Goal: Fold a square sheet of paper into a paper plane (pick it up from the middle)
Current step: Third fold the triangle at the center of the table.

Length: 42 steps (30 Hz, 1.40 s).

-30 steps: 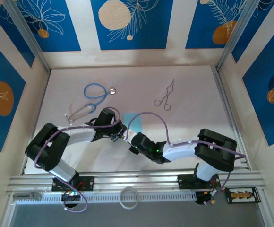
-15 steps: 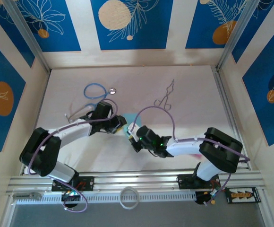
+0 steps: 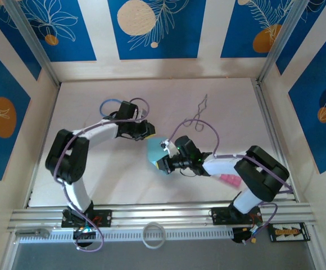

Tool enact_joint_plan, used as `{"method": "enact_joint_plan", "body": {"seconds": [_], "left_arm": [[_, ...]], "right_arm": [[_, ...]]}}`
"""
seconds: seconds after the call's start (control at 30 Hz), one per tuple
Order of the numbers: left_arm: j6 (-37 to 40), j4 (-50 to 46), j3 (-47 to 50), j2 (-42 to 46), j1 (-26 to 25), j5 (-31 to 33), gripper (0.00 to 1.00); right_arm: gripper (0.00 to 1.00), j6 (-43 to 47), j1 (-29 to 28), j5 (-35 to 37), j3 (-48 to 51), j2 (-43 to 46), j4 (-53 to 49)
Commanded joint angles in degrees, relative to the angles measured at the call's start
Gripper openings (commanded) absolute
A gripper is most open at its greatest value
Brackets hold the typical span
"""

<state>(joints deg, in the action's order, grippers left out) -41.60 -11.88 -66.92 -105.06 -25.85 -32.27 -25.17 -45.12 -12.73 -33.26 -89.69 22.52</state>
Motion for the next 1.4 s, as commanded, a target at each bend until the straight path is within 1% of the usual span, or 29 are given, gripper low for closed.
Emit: {"method": "enact_joint_plan", "body": {"seconds": [0.0,0.2,0.3,0.37,0.43,0.5,0.57,0.63,0.77,1.0,1.37], "left_arm": [[5.7,-7.6,-4.4,-4.2,-1.1,-2.0,0.17],[10.1,-12.9,-7.5,-8.8,-3.7,0.2,0.14],[10.7,-13.5,-7.6,-10.4,-4.2,1.0,0.13],[11.1,-13.6,-7.4,-11.0,-4.3,2.7,0.13],[11.5,-13.7,-7.4,-12.0,-4.3,3.9,0.13],[11.4,-13.7,-7.6,-12.9,-4.3,4.2,0.13],[11.1,-13.6,-7.3,-13.1,-4.4,4.8,0.12],[11.0,-13.6,-6.9,-13.1,-4.4,5.4,0.12],[11.3,-14.2,-6.6,-12.9,-4.4,6.2,0.12],[11.0,-14.1,-6.9,-12.9,-4.4,5.9,0.12],[10.8,-14.1,-6.9,-12.6,-4.4,6.4,0.11]], "right_arm": [[0.0,-2.6,0.2,-4.3,-1.6,-0.9,0.4],[0.0,-4.2,0.4,-4.1,-1.6,-1.4,0.4],[0.0,-4.8,0.6,-4.4,-1.6,-2.1,0.6],[0.0,-5.3,0.9,-5.1,-2.0,-2.5,0.0],[0.0,-5.6,1.9,-7.3,-3.0,-3.2,-1.8],[0.0,-5.7,3.2,-10.8,-5.2,-4.3,-6.0],[0.0,-6.4,4.5,-12.7,-5.5,-5.4,-6.5],[0.0,-7.5,5.3,-12.6,-4.6,-5.9,-4.7],[0.0,-7.7,6.4,-12.5,-4.5,-6.7,-4.9],[0.0,-7.5,7.9,-13.6,-4.5,-7.9,-4.5],[0.0,-7.9,9.0,-10.6,-4.5,-9.5,-5.4]]}}
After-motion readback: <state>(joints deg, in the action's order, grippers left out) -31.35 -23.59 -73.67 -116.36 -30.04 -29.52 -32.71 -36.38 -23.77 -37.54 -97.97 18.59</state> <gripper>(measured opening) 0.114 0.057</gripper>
